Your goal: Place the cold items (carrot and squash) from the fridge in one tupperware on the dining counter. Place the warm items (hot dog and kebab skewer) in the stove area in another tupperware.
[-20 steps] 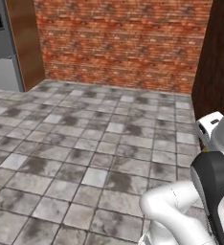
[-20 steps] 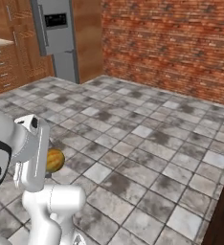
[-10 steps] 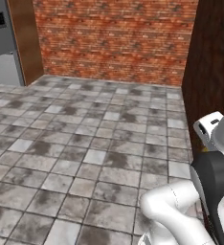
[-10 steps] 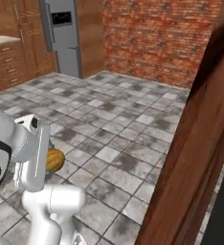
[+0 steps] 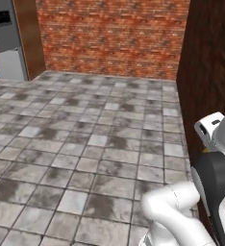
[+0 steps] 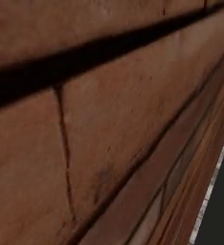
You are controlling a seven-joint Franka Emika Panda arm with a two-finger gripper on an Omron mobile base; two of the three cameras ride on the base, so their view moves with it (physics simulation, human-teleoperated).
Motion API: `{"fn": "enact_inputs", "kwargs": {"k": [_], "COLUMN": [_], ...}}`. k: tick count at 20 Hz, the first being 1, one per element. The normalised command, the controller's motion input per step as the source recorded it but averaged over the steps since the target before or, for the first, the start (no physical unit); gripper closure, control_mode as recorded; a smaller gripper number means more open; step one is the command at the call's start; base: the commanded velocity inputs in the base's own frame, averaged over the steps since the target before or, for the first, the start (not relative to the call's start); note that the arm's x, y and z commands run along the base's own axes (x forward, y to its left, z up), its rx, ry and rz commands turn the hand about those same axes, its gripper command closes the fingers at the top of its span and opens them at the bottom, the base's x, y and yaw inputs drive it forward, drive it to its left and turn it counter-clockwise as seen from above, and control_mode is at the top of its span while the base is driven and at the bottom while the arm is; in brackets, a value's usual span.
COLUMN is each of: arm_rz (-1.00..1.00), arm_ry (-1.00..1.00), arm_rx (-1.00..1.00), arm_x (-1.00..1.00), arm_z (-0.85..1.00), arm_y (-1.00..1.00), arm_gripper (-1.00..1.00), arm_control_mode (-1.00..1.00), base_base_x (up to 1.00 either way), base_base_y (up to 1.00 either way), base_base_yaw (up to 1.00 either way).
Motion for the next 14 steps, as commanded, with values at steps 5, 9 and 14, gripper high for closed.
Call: {"fn": "enact_inputs", "kwargs": {"k": [5, 9, 14], "arm_rz": [0.00, 0.00, 0.00], "arm_ry": [0.00, 0.00, 0.00], "arm_rx": [0.00, 0.00, 0.00], "arm_x": [0.00, 0.00, 0.00], "arm_z": [0.00, 0.00, 0.00], "arm_y": [0.00, 0.00, 0.00], "arm_gripper": [1.00, 1.00, 1.00], "arm_control_mode": [1.00, 1.00, 1.00], "base_base_x": [-1.00, -1.00, -1.00], "base_base_y": [0.38, 0.41, 0.42], "base_base_yaw": [0.00, 0.00, 0.00]}}
